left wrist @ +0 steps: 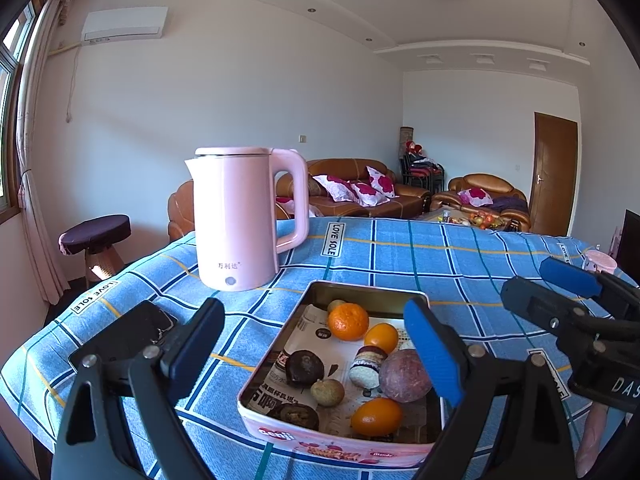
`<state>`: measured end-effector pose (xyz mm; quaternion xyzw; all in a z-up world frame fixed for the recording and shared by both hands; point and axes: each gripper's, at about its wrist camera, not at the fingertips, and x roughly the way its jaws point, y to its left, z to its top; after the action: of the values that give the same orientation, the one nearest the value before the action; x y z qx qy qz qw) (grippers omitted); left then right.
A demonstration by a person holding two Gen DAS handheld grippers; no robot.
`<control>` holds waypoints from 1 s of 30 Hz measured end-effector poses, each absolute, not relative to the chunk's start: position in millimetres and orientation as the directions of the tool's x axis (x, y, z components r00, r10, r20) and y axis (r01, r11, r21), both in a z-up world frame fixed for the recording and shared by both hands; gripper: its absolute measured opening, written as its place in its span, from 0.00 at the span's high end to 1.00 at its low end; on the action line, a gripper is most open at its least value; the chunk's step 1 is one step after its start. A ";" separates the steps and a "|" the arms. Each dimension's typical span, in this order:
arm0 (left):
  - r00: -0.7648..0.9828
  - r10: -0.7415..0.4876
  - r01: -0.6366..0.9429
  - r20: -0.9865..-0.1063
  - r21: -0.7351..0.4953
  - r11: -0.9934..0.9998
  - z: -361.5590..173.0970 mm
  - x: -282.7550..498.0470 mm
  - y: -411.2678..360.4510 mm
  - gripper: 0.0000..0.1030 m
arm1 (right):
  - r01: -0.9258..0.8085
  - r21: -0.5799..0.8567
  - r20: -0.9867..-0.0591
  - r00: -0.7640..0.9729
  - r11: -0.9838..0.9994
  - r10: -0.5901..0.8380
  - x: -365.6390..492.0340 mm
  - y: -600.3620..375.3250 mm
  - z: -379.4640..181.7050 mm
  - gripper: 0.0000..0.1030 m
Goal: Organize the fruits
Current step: 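Withdraw both open grippers from above the tin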
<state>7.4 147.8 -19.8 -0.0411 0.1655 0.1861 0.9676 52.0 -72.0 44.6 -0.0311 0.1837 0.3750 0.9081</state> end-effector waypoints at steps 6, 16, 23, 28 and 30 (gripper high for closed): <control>0.877 0.350 -0.375 -0.329 -0.015 0.927 -17.2 6.3 146.6 0.04 | -0.689 0.083 -0.357 0.654 0.720 0.667 52.3 -72.8 44.7 0.26; 0.882 0.350 -0.372 -0.315 -0.010 0.928 -11.2 3.6 144.8 0.00 | -0.677 0.084 -0.340 0.671 0.732 0.659 50.5 -81.0 48.8 0.26; 0.894 0.331 -0.354 -0.303 -0.024 0.935 -6.7 1.9 140.5 0.00 | -0.661 0.081 -0.334 0.687 0.746 0.646 52.7 -87.1 49.2 0.26; 0.886 0.344 -0.365 -0.311 -0.007 0.931 -7.5 5.0 136.9 0.00 | -0.657 0.079 -0.335 0.691 0.749 0.641 53.1 -89.4 48.3 0.26; 0.880 0.352 -0.372 -0.318 -0.005 0.928 -8.5 7.1 136.4 0.00 | -0.657 0.076 -0.336 0.691 0.750 0.639 53.1 -90.5 47.5 0.26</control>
<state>7.1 136.4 -8.5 -0.0328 0.1578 0.1868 0.9691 53.1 -90.5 47.5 -0.0250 0.1733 0.3525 0.9193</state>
